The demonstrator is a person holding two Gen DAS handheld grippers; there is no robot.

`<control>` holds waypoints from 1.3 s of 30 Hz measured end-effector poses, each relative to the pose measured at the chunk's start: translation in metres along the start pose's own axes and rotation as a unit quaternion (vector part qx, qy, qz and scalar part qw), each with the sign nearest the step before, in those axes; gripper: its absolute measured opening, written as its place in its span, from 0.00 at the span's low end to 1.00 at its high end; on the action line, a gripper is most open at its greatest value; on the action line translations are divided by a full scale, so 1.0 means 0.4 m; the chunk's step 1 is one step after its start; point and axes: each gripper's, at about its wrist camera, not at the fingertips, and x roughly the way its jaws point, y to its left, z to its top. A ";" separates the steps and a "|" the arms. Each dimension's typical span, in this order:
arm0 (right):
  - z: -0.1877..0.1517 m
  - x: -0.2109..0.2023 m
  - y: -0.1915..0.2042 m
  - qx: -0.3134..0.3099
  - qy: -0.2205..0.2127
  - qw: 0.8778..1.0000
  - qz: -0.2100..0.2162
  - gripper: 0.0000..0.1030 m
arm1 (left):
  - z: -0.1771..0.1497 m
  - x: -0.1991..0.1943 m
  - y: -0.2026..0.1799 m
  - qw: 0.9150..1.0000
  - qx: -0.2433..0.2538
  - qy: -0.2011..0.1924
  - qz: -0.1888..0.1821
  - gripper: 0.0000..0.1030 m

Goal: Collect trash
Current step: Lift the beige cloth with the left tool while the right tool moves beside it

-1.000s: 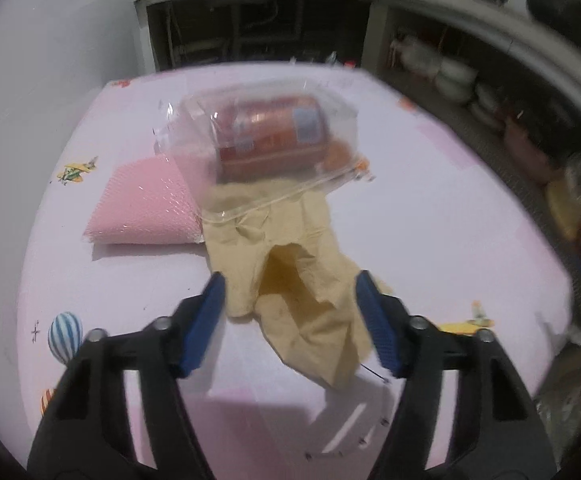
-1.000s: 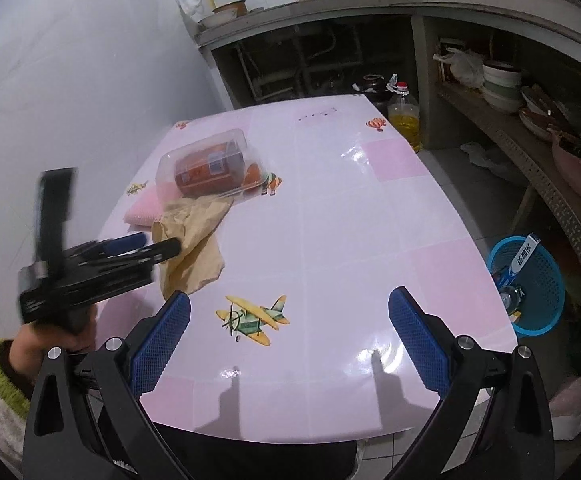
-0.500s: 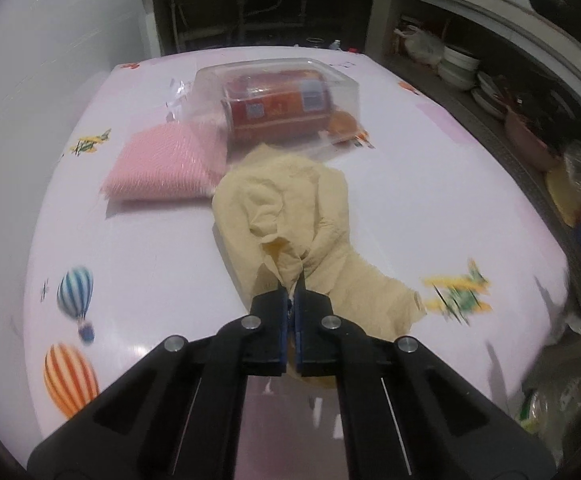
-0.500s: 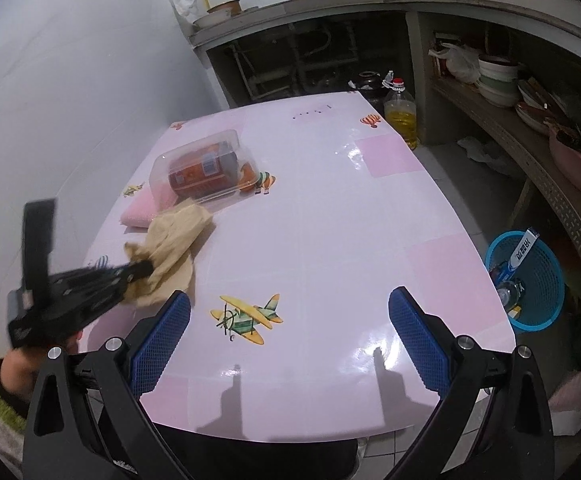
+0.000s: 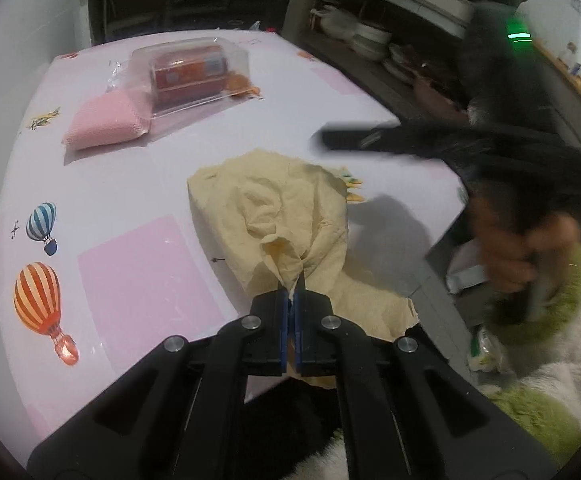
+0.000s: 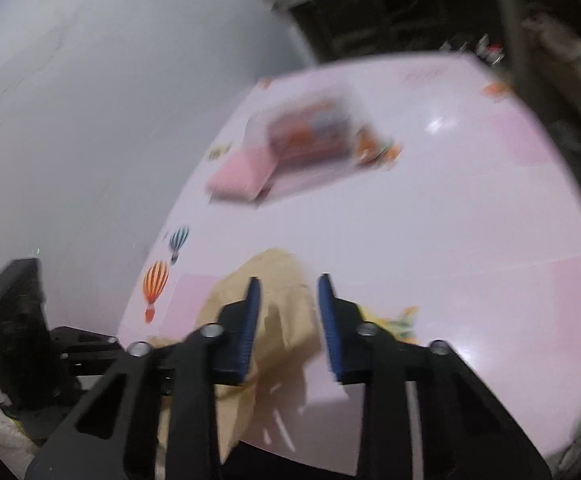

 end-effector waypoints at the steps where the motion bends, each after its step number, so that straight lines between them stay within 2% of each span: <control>1: -0.004 0.022 0.002 0.000 0.015 1.000 0.000 0.12 | -0.001 -0.011 0.001 1.000 -0.005 -0.005 -0.006 0.01; 4: -0.032 0.084 -0.006 0.008 0.066 0.998 0.006 0.09 | 0.007 -0.048 0.020 0.999 -0.027 -0.031 -0.028 0.01; 6: -0.049 0.097 -0.016 0.017 0.084 0.996 0.016 0.08 | 0.019 -0.058 0.040 0.997 -0.046 -0.046 -0.045 0.01; 10: -0.080 0.112 -0.027 0.034 0.108 0.993 0.045 0.06 | 0.051 -0.018 0.076 0.995 -0.079 -0.051 -0.045 0.01; 13: -0.086 0.110 -0.027 0.036 0.110 0.992 0.050 0.06 | 0.073 0.031 0.099 0.993 -0.096 -0.047 -0.041 0.01; 19: -0.084 0.111 -0.031 0.038 0.107 0.992 0.049 0.06 | 0.097 0.126 0.138 0.993 -0.113 -0.016 -0.011 0.01; 22: -0.062 0.059 -0.048 0.025 0.074 0.997 0.003 0.06 | 0.088 0.123 0.130 0.995 -0.102 -0.012 -0.013 0.01; 24: -0.032 0.022 -0.069 0.035 0.046 0.998 0.010 0.06 | 0.078 0.110 0.117 0.996 -0.090 -0.009 -0.021 0.01; 26: -0.005 0.008 -0.080 0.040 0.032 0.998 0.021 0.06 | 0.067 0.081 0.095 0.995 -0.077 -0.006 -0.057 0.01; 29: 0.018 0.028 -0.076 0.039 0.041 0.997 0.052 0.06 | 0.060 0.027 0.067 0.992 -0.062 -0.017 -0.110 0.01; 34: -0.006 0.089 -0.062 0.045 0.083 0.991 0.097 0.06 | 0.065 -0.039 0.062 0.978 -0.077 -0.046 -0.191 0.01; 37: -0.040 0.075 -0.061 0.051 0.092 0.987 0.121 0.06 | 0.067 -0.024 0.074 0.967 -0.097 -0.038 -0.231 0.01; 39: -0.058 0.057 -0.055 0.048 0.096 0.985 0.132 0.06 | 0.064 -0.007 0.080 0.963 -0.110 -0.028 -0.243 0.01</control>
